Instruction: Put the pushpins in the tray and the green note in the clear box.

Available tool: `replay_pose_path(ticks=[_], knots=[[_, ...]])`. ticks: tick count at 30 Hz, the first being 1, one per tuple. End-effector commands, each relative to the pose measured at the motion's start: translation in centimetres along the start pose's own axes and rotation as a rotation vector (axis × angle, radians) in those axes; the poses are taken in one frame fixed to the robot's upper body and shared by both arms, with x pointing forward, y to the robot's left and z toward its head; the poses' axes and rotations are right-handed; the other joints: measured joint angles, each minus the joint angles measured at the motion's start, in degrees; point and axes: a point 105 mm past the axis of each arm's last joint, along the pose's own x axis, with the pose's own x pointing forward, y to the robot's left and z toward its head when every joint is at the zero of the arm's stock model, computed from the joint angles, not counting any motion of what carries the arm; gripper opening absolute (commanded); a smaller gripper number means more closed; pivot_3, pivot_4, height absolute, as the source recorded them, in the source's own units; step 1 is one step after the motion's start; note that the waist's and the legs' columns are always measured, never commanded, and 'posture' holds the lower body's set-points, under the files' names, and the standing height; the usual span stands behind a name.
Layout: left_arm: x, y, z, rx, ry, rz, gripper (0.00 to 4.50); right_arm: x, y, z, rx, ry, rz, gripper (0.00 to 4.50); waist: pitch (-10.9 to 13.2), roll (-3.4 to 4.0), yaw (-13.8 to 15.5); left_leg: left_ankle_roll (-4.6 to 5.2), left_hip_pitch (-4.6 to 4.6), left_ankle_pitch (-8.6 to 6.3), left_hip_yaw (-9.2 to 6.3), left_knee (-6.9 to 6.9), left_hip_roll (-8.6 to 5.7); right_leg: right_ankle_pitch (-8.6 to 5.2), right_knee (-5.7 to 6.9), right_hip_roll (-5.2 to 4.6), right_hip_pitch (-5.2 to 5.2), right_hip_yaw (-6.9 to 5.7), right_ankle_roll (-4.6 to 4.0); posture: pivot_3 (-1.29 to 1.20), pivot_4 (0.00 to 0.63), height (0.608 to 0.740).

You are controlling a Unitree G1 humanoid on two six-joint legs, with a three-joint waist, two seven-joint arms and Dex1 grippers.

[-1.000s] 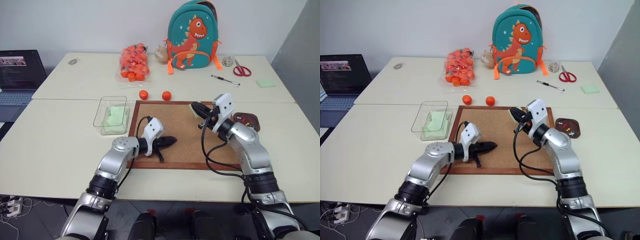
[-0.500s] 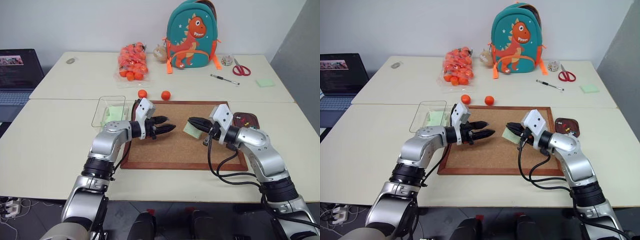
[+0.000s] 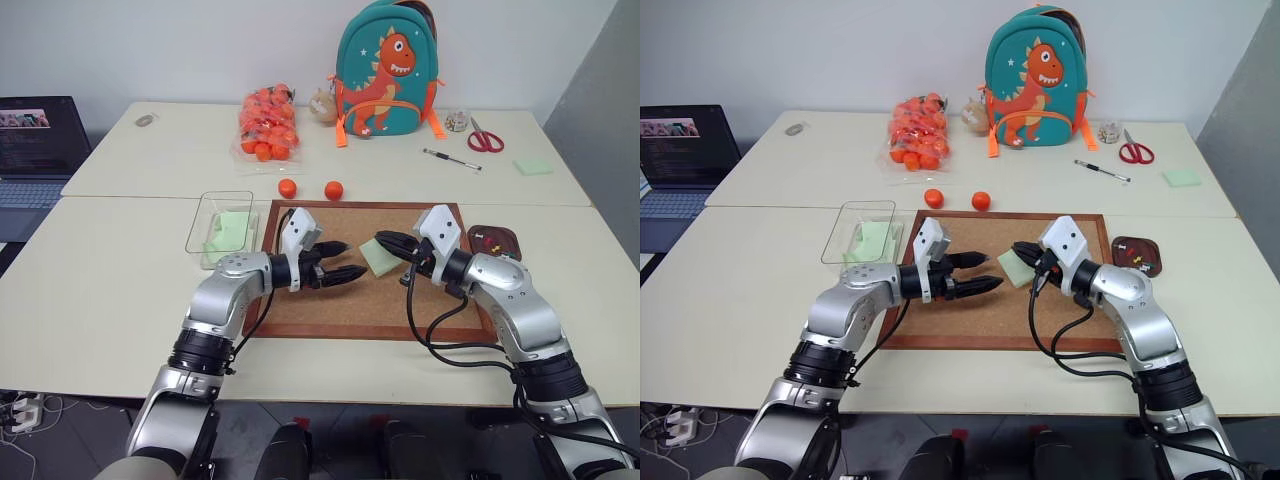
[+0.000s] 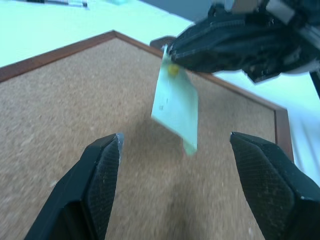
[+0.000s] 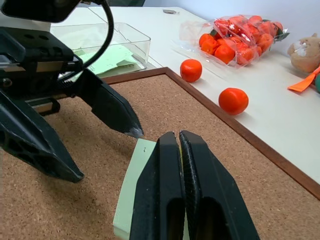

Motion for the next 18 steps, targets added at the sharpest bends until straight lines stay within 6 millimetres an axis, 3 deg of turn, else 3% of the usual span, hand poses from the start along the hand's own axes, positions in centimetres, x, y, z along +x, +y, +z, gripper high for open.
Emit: replay_pose_path(ticks=[1,10,18], knots=[[0.5,0.4,1.2,-0.011,-0.059,0.019,3.60,-0.1,-0.4,2.2,-0.026,-0.070,-0.010,0.00,0.00,0.00,-0.02,0.00,0.00,0.00,0.00,0.00,-0.01,0.00,0.00,0.00,0.00,0.00,0.00,0.00,0.150,0.740],[2.3,0.1,1.4,-0.078,-0.101,-0.004,3.60,0.1,-0.2,2.9,0.008,-0.100,-0.011,0.00,0.01,-0.01,-0.04,0.00,0.00,0.00,0.01,0.01,-0.02,0.00,0.01,0.00,-0.01,0.00,0.00,0.00,0.150,0.740],[2.9,-0.1,1.8,-0.126,-0.136,-0.009,2.18,0.2,0.1,3.1,0.039,-0.114,-0.019,0.00,0.00,-0.01,-0.04,0.00,0.00,0.00,-0.01,0.01,-0.01,0.00,0.01,0.01,-0.01,-0.01,0.00,0.00,0.150,0.740]])
